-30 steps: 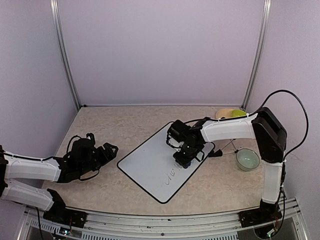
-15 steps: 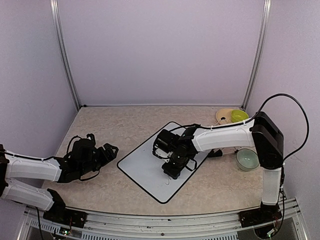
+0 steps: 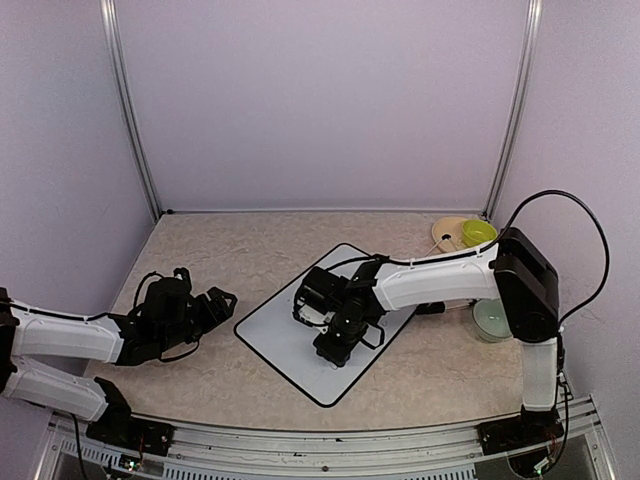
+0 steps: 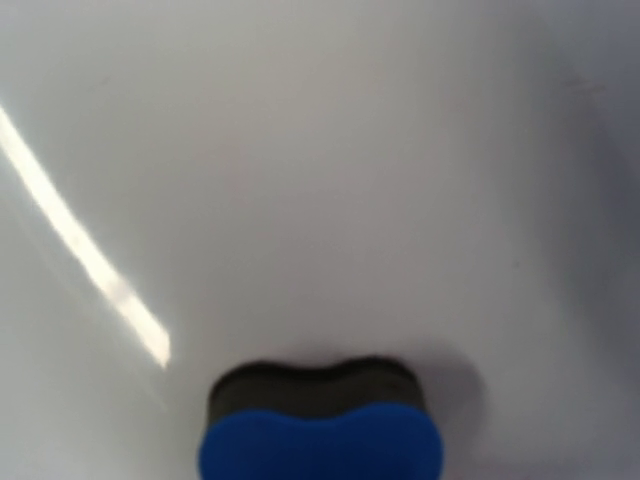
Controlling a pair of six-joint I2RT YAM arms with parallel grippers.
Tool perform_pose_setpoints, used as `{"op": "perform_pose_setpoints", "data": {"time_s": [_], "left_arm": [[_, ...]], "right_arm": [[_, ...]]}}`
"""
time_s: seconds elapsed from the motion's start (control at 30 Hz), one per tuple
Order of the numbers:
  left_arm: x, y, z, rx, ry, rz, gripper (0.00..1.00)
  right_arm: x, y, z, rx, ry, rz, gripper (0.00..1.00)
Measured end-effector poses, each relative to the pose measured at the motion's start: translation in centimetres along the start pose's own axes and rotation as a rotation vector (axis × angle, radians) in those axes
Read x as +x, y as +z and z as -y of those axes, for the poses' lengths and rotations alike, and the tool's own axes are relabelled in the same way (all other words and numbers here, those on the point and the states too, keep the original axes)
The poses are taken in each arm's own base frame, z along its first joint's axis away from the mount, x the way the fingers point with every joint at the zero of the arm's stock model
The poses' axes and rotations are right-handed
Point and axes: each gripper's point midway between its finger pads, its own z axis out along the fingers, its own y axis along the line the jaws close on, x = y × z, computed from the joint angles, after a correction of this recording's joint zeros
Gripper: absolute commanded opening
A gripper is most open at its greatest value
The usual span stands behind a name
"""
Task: Erase the whiteboard
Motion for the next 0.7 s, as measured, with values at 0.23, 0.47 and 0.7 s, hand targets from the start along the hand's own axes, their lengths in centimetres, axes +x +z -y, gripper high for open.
{"op": "perform_pose_setpoints", "data": {"time_s": [0.23,0.47,0.7], "left_arm": [[0.0,0.0,0.0,0.0,0.0,0.0,0.9],[0.0,0.0,0.0,-0.001,0.001,-0.001,0.9],[0.2,0.2,-0.2,-0.008,0.003,-0.005,0.9]], "right_arm": [[-0.1,0.4,4.1,-0.005,0.1,0.026,0.35],[0.7,0.4,12.4,0.078,0.256,0.04,0.35],[1.3,0.1,15.5,0.129,0.299,0.037,0.35]]}}
